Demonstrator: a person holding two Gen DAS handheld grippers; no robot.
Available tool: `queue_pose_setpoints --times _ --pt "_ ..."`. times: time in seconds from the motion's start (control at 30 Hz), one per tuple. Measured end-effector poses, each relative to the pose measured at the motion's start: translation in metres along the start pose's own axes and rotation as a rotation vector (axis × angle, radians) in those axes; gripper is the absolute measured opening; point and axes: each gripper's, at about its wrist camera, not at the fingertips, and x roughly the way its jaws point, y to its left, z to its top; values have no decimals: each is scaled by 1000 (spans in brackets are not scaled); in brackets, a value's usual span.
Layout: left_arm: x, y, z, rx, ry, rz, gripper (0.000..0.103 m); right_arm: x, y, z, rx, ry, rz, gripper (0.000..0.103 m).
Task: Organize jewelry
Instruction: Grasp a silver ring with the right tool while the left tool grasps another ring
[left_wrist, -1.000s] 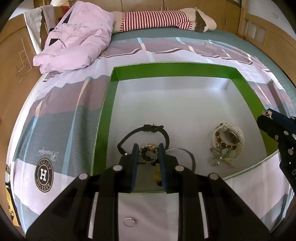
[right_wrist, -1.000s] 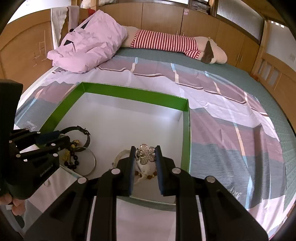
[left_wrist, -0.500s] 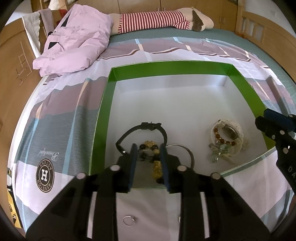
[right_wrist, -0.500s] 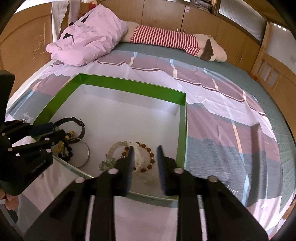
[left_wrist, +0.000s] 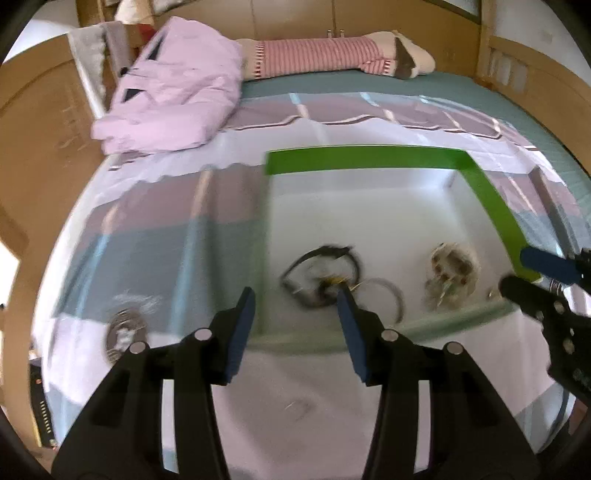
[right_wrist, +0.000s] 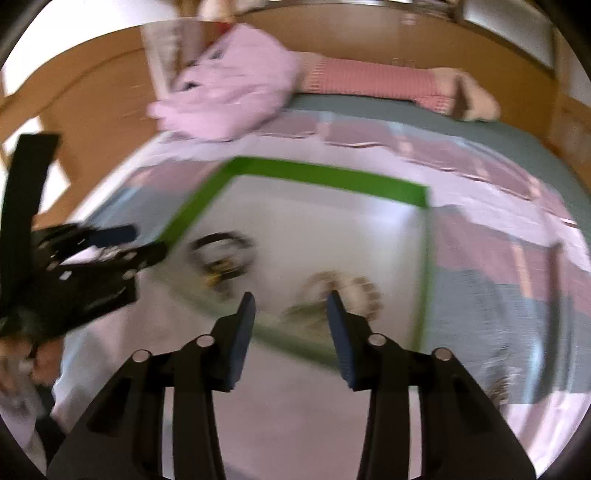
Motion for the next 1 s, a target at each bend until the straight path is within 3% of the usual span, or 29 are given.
queue_pose_setpoints --times 0.23,0.37,0.5,0.63,0.67,0.7,1.0 --pt "1 34 -33 -36 124 23 47 54 66 -31 -212 183 58 34" --pt "16 37 -52 -14 193 14 49 84 94 -48 -323 267 -8 34" --pt "21 38 -59 -20 226 -8 50 93 93 -47 -302 282 -14 33" --pt "17 31 -56 -16 208 -35 56 95 78 -45 -259 292 -4 33" --pt "17 28 -56 -14 207 -47 56 95 75 -44 -250 295 6 21" --pt "18 26 -56 -12 209 -52 56 95 73 -44 -240 301 20 18" --pt "30 11 -60 -21 252 -116 56 71 42 -44 -180 305 -18 18"
